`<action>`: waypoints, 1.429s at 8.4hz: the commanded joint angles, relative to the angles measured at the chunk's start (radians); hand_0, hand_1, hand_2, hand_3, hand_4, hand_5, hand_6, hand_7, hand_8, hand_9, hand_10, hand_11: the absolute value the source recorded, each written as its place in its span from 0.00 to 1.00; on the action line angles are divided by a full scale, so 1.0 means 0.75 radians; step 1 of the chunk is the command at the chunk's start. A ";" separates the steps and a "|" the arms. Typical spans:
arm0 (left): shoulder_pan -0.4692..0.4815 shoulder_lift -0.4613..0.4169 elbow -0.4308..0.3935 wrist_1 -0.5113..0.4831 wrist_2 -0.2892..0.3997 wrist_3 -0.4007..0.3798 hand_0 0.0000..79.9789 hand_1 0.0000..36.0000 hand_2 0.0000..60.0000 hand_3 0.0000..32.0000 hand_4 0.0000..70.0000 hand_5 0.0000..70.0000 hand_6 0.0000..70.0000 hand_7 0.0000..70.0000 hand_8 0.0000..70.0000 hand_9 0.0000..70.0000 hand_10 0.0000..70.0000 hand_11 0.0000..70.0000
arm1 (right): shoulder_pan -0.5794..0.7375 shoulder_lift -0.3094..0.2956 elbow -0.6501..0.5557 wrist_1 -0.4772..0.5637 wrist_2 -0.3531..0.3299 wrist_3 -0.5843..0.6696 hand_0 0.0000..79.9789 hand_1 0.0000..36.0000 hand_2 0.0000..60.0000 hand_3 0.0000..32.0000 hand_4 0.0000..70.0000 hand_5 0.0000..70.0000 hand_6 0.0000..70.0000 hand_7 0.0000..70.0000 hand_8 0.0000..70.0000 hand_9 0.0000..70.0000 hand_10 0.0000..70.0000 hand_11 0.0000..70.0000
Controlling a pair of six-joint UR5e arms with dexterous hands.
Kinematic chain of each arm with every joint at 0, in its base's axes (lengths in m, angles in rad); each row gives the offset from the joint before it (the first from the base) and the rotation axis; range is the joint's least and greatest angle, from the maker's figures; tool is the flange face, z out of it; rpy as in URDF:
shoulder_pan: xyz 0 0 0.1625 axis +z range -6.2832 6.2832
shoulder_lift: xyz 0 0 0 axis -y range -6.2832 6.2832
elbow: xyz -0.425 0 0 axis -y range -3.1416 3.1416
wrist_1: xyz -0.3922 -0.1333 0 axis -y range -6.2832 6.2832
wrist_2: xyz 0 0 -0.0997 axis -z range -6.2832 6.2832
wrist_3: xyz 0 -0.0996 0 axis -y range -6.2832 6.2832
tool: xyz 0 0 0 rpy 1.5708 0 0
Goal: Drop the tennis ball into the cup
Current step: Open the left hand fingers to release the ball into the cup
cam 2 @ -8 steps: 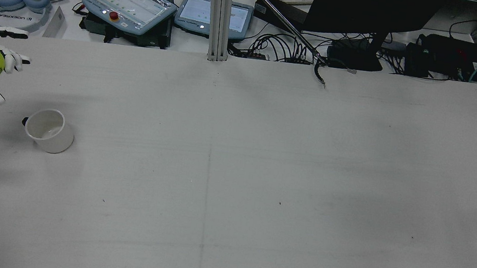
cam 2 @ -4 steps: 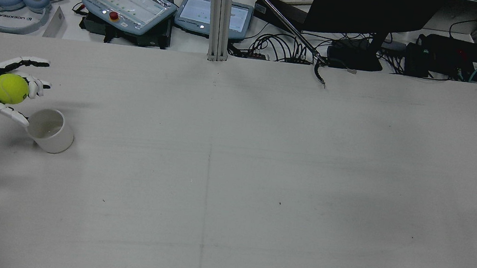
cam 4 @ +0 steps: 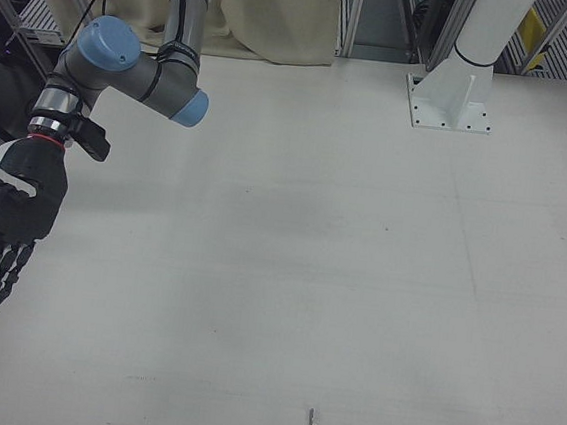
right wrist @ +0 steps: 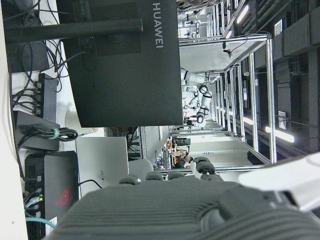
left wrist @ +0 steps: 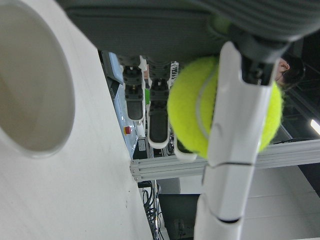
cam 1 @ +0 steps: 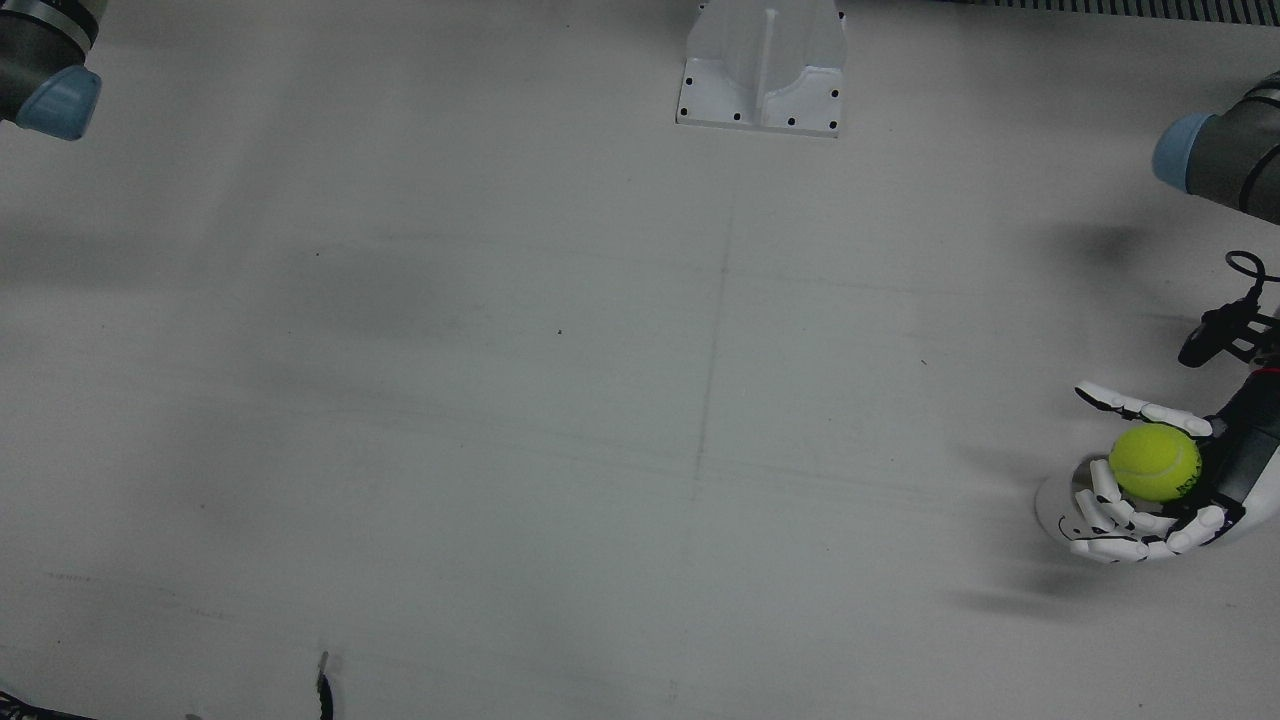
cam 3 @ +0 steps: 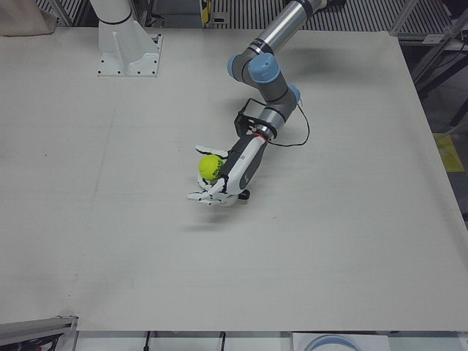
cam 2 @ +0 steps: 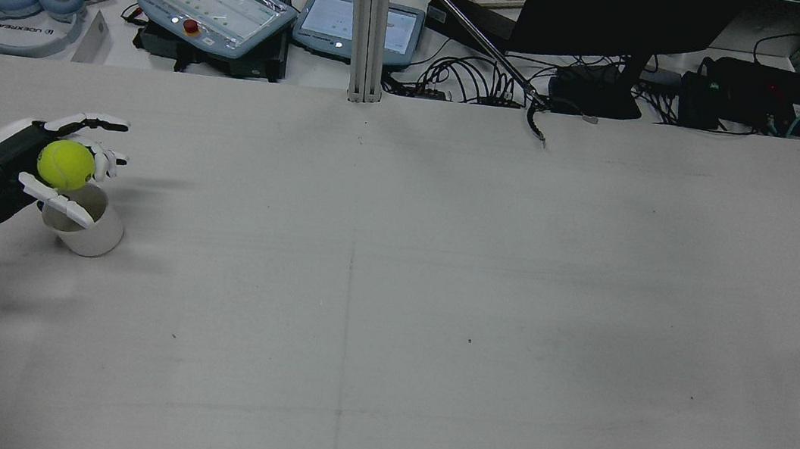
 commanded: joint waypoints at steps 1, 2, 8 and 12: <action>0.021 -0.024 0.022 0.013 0.002 -0.006 0.92 0.66 0.01 0.00 0.30 0.30 1.00 1.00 0.55 0.68 0.25 0.39 | 0.000 0.000 0.000 -0.001 0.000 0.000 0.00 0.00 0.00 0.00 0.00 0.00 0.00 0.00 0.00 0.00 0.00 0.00; 0.019 -0.024 0.029 0.013 0.000 -0.012 0.92 0.63 0.04 0.00 0.31 0.35 1.00 0.96 0.57 0.68 0.24 0.39 | 0.000 0.000 0.000 -0.001 0.000 0.000 0.00 0.00 0.00 0.00 0.00 0.00 0.00 0.00 0.00 0.00 0.00 0.00; -0.018 -0.014 0.080 -0.008 0.002 -0.051 0.90 0.67 0.04 0.00 0.26 0.30 1.00 0.76 0.47 0.54 0.23 0.37 | 0.000 -0.002 0.000 -0.001 0.000 0.000 0.00 0.00 0.00 0.00 0.00 0.00 0.00 0.00 0.00 0.00 0.00 0.00; -0.020 -0.012 0.078 -0.012 0.002 -0.051 0.80 0.70 0.03 0.00 0.21 0.20 0.46 0.43 0.22 0.28 0.18 0.31 | 0.000 -0.002 0.000 -0.001 0.000 0.000 0.00 0.00 0.00 0.00 0.00 0.00 0.00 0.00 0.00 0.00 0.00 0.00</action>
